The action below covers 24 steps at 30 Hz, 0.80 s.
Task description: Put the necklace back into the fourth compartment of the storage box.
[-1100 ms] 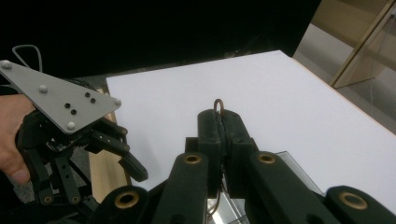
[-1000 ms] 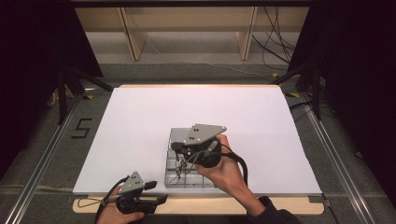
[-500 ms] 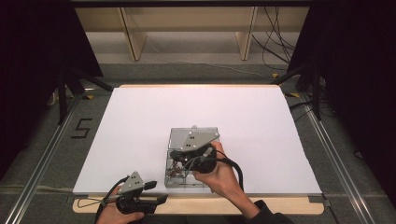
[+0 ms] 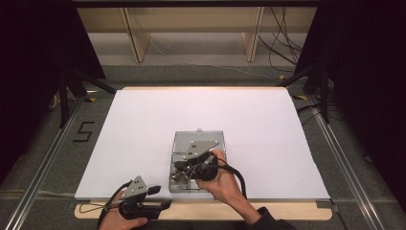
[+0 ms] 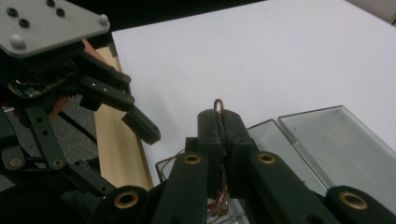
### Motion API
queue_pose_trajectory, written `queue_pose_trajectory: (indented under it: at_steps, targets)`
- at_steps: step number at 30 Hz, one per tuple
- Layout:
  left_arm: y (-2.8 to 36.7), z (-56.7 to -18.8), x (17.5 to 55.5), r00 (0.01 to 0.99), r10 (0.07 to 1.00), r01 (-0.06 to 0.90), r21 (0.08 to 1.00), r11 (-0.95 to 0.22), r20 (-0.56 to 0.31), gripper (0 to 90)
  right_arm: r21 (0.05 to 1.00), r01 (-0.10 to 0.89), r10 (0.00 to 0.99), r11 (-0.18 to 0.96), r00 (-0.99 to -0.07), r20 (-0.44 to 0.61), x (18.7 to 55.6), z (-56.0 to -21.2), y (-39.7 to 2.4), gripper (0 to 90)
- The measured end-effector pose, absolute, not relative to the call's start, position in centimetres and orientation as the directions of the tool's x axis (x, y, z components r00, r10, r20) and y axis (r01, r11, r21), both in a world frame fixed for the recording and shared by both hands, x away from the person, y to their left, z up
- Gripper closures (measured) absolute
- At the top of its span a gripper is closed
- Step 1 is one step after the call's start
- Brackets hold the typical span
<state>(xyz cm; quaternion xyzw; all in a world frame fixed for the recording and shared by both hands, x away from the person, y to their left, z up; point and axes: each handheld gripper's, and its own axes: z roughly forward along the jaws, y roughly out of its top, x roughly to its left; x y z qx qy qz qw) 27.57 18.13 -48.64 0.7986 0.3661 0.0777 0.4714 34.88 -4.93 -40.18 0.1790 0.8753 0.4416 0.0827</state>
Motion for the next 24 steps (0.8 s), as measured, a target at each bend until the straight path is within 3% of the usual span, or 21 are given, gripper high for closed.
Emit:
queue_pose_trajectory:
  at_steps: [20, 23, 24]
  targets:
    - [18.2, -48.6, 27.6, 0.723, 0.656, 0.509, 0.809, -0.295, -0.215, 32.6, 0.706, 0.320, 0.387, 0.632, -0.920, 0.071, 35.4, -44.7, -4.3, 88.1]
    - [18.2, -48.7, 27.6, 0.723, 0.657, 0.509, 0.808, -0.298, -0.214, 32.5, 0.706, 0.286, 0.358, 0.648, -0.932, 0.049, 35.5, -45.1, -4.2, 88.0]
    - [18.2, -48.6, 27.6, 0.723, 0.657, 0.509, 0.808, -0.297, -0.214, 32.6, 0.691, 0.327, 0.378, 0.645, -0.922, 0.082, 35.3, -45.2, -4.2, 87.9]
